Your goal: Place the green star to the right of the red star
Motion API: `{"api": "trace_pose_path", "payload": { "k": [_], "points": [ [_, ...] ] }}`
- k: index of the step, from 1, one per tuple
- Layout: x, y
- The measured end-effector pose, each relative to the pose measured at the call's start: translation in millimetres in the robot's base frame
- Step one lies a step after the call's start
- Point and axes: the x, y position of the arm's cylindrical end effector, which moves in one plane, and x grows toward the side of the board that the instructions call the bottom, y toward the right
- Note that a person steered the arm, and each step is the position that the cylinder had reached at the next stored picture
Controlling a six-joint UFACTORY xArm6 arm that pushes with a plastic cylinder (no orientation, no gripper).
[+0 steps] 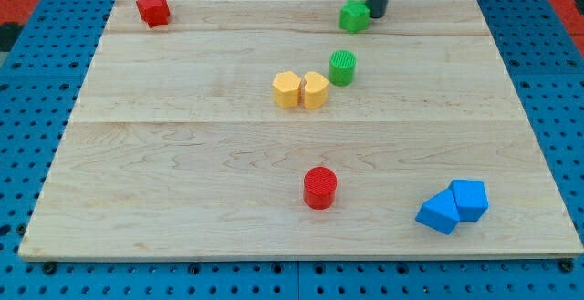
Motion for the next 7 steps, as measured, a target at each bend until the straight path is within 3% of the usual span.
{"api": "trace_pose_path", "payload": {
  "k": [1, 2, 4, 5, 6, 7],
  "points": [
    [0.0, -16.3],
    [36.7, 8.8],
    [13.7, -80.9],
    [9.3, -17.8],
    [-12.6, 4.9],
    [-10.2, -30.3]
  ]
}}
